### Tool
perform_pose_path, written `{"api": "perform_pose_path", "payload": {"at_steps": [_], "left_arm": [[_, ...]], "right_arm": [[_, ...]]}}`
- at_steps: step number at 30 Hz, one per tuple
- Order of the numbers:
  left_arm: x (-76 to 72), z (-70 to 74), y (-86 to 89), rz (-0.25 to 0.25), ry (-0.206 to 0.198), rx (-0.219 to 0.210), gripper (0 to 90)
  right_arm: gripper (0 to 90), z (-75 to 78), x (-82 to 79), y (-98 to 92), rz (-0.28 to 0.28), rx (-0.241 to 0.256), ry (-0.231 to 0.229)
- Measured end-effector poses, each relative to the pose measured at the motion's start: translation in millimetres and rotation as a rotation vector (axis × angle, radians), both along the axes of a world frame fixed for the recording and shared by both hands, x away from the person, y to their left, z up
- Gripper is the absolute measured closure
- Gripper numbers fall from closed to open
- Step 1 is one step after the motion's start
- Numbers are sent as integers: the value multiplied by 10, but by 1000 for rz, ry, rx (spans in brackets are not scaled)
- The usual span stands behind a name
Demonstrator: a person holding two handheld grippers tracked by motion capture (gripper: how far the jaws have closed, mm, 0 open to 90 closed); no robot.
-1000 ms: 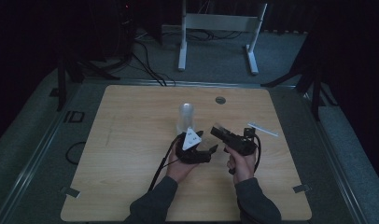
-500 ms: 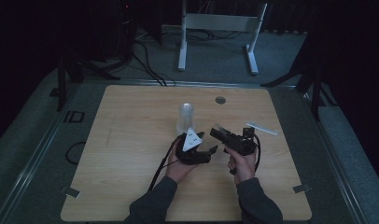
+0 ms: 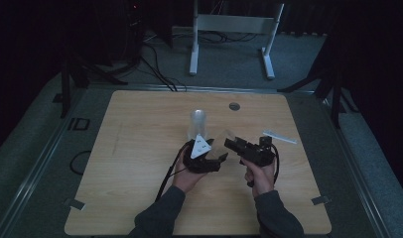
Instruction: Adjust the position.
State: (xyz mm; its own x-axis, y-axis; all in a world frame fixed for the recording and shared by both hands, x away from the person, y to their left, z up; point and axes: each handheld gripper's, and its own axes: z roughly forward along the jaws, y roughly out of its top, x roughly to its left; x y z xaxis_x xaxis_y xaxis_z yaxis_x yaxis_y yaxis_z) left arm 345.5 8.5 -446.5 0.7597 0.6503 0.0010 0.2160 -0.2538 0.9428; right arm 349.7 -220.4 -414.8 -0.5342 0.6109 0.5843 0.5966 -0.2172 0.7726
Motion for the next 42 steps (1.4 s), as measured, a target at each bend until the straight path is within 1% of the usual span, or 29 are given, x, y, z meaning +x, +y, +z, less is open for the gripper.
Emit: {"api": "perform_pose_path", "payload": {"at_steps": [12, 14, 15, 18, 19, 20, 21, 30, 31, 32, 34, 35, 36, 37, 38, 39, 42], "left_arm": [[32, 12, 96, 1, 16, -11, 289], [35, 19, 118, -2, 20, -7, 289], [35, 19, 118, -2, 20, -7, 289], [36, 29, 136, -6, 23, -14, 289], [35, 34, 143, -7, 23, -9, 289], [35, 39, 147, -9, 23, -7, 289], [33, 46, 156, -9, 23, -2, 289], [20, 101, 192, -22, 20, 1, 289], [20, 101, 192, -22, 20, 1, 289], [19, 108, 195, -25, 19, 4, 289], [16, 119, 196, -30, 20, 6, 289], [15, 122, 198, -33, 21, 8, 289], [14, 123, 199, -36, 25, 9, 289], [13, 122, 201, -39, 29, 10, 289], [13, 120, 203, -42, 30, 13, 289], [12, 114, 201, -46, 36, 17, 289], [10, 112, 204, -50, 38, 21, 289]], "right_arm": [[337, -3, -41, -86, 1, -22, -9], [337, -10, -43, -97, 0, -39, -11], [337, -10, -43, -97, 0, -39, -11], [341, -33, -41, -113, -6, -65, -9], [341, -33, -41, -113, -6, -65, -9], [342, -44, -41, -114, -9, -84, -11], [343, -48, -43, -115, -10, -92, -11], [363, -44, -44, -153, -19, -157, -29], [363, -44, -44, -153, -19, -157, -29], [364, -32, -44, -162, -22, -172, -33], [365, -23, -40, -168, -24, -187, -35], [365, -23, -40, -168, -24, -187, -35], [365, -11, -39, -170, -26, -211, -41], [365, -11, -39, -170, -26, -211, -41], [365, -5, -39, -170, -26, -223, -44], [365, 8, -42, -168, -26, -252, -51], [365, 33, -49, -174, -28, -302, -66]]}}
